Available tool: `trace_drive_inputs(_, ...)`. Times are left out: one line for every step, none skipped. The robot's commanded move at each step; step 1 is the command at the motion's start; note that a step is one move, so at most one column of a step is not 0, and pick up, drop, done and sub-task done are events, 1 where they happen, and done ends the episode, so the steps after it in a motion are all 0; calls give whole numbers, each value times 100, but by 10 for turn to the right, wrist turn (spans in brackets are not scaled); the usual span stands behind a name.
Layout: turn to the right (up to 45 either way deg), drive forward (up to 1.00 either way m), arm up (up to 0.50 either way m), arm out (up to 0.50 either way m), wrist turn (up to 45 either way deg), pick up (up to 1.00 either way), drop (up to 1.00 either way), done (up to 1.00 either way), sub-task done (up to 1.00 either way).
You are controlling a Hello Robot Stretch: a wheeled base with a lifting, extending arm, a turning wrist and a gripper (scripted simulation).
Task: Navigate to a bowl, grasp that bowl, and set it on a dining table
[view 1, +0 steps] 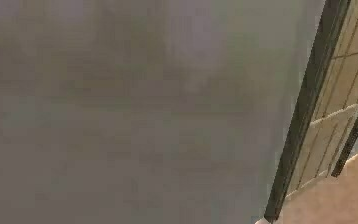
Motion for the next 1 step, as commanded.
trace_drive_inputs(450, 0, 0, 0, 0, 0, 0, 0, 0)
